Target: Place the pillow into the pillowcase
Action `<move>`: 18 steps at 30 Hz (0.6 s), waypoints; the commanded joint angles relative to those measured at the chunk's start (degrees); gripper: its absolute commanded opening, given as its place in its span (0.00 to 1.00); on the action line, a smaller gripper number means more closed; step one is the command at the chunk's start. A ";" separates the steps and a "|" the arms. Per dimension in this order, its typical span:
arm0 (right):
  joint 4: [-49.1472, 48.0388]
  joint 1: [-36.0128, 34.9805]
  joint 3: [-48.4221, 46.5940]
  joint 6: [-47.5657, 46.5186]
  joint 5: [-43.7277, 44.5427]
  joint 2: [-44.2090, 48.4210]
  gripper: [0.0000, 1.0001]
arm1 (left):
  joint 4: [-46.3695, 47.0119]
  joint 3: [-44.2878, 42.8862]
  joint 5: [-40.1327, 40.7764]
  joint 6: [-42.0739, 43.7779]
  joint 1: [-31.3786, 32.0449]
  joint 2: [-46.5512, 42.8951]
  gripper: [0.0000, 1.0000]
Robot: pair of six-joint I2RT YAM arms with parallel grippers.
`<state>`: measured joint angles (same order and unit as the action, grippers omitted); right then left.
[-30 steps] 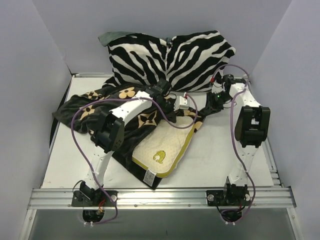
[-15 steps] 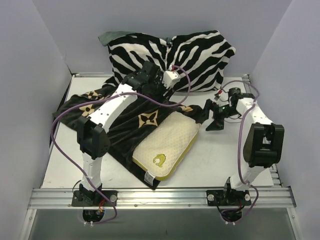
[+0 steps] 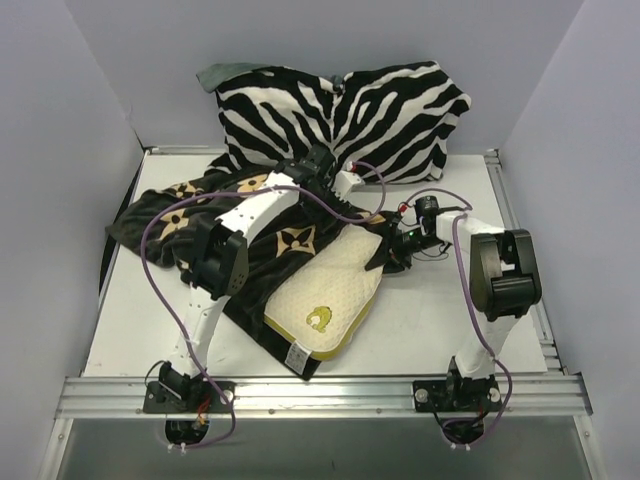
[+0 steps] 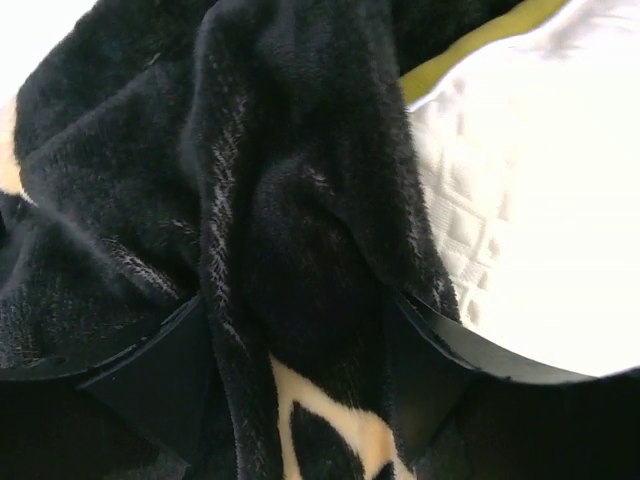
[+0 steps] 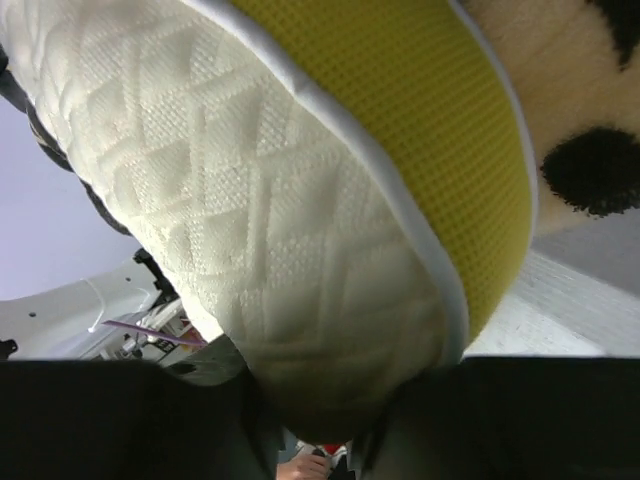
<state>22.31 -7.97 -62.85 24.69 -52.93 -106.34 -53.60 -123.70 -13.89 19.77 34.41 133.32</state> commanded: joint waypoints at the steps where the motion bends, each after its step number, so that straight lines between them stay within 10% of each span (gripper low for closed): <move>1: -4.11 0.40 -0.17 1.51 -0.25 -0.62 0.19 | -3.17 -2.87 -7.19 -0.08 0.13 -2.09 0.69; 6: -3.24 2.51 0.19 -0.16 -0.25 0.61 0.00 | -3.44 -5.93 -21.51 -3.49 2.49 -2.18 0.00; 18: -7.36 4.36 -14.83 5.54 -5.35 -1.41 0.00 | 18.17 -25.20 -27.09 -31.63 12.44 5.30 0.00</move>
<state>22.79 -2.52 -71.35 25.78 -54.00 -107.24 -51.27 -147.15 -31.42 1.30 45.30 139.59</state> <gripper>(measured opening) 0.137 0.012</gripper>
